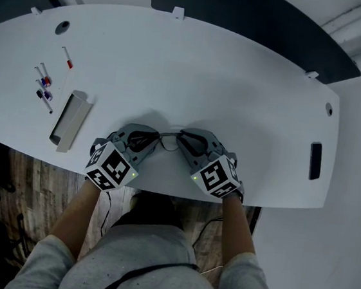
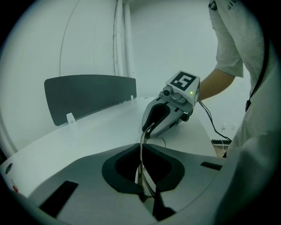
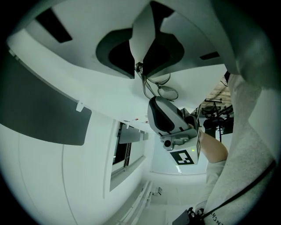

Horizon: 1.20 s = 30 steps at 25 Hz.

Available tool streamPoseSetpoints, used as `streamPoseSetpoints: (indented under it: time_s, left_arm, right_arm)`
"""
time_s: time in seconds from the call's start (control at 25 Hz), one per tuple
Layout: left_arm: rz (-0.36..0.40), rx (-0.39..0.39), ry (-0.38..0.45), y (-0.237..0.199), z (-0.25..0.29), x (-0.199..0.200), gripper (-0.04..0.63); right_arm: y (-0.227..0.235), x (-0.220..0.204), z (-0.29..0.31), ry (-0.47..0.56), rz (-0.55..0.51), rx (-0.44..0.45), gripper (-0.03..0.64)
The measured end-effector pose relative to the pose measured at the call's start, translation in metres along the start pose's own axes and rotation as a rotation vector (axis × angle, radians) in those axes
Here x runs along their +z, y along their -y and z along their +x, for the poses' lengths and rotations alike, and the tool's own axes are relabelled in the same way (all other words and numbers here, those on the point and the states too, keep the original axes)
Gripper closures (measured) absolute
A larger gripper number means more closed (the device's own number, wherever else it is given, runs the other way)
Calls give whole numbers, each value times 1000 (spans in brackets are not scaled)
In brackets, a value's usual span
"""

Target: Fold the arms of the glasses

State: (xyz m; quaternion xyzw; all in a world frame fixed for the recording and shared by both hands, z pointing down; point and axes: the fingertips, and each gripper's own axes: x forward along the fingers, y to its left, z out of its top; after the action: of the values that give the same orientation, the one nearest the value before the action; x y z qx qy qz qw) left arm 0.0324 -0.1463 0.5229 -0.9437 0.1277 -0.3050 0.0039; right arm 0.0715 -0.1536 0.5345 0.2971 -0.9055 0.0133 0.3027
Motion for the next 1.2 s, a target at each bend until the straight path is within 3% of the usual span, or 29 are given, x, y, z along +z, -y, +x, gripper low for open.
streamPoseSetpoints:
  time_s: [0.32,0.68,0.92,1.2]
  left_arm:
    - [-23,-12,16,2,4,5,575]
    - [0,-50,-56,9,9,2,576]
    - [-5,-79,-81,14,13,3,576]
    - [3,-73,-28,17,10,7,557]
  right_arm:
    - [-1,-1,-5,38,129,74,503]
    - [-4,-8,-5,-18,43,68,503]
    - [-7,-10,-6,-32,39,68,503]
    - [-7,-12,-5,-43,26,40,503]
